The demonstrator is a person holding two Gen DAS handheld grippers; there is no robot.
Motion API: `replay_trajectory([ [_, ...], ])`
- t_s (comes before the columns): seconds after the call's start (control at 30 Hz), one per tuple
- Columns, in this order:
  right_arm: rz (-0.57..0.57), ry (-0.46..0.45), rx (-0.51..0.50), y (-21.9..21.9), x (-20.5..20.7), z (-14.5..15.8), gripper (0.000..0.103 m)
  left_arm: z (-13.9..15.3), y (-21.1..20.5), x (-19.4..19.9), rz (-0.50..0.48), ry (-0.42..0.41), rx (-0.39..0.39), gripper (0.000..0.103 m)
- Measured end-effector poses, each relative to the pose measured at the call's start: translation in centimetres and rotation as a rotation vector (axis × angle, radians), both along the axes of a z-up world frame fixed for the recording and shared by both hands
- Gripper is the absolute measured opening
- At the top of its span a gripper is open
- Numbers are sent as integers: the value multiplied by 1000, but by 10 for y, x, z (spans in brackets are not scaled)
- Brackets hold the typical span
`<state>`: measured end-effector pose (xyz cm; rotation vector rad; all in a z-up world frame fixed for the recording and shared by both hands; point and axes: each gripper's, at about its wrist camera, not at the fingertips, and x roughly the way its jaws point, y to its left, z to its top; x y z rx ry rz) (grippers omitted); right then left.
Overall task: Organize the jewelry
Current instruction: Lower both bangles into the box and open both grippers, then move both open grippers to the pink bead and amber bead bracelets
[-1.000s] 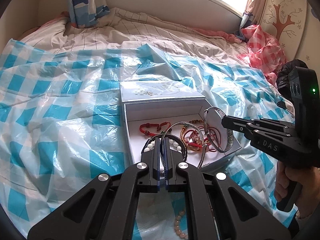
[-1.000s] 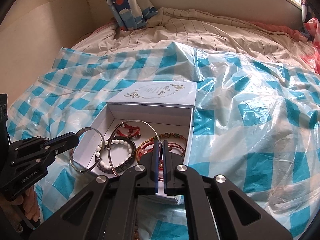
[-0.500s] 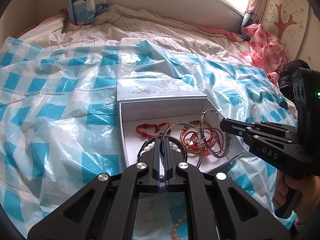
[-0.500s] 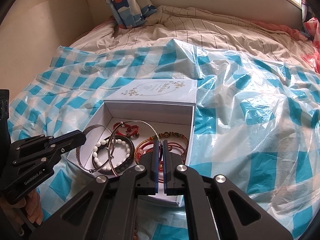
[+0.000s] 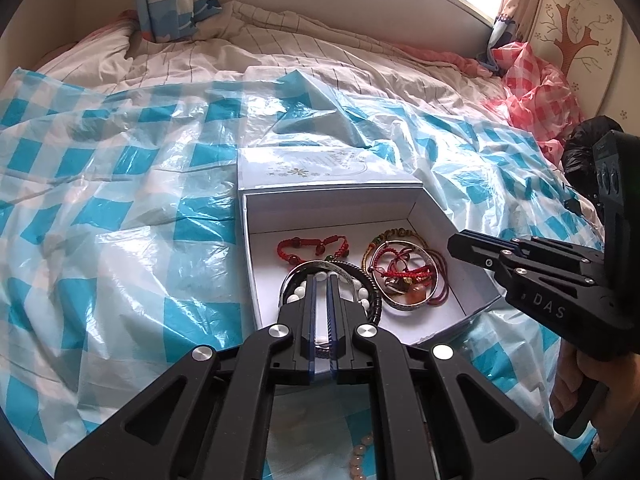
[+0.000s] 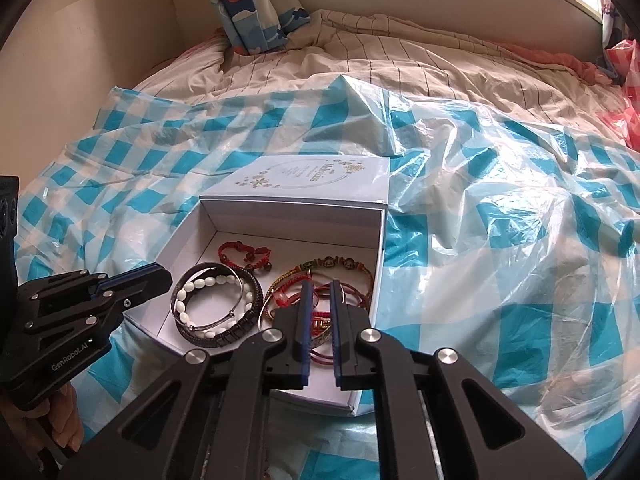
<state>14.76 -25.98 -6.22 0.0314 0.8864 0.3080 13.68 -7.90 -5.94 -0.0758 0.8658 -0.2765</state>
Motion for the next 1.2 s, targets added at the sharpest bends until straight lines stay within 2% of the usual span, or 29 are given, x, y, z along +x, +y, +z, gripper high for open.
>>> replay_trajectory([
  [0.53,52,-16,-11,0,-20,16,9,6,1,-26,-34,-12,54,7],
  [0.8,88,-8,-26,-4,-45,20,18,14,-2,-49,-56,-46,90,20],
  [1.2,114,-12,-31,-6,-74,24,18,16,-8,-73,-85,-50,97,21],
])
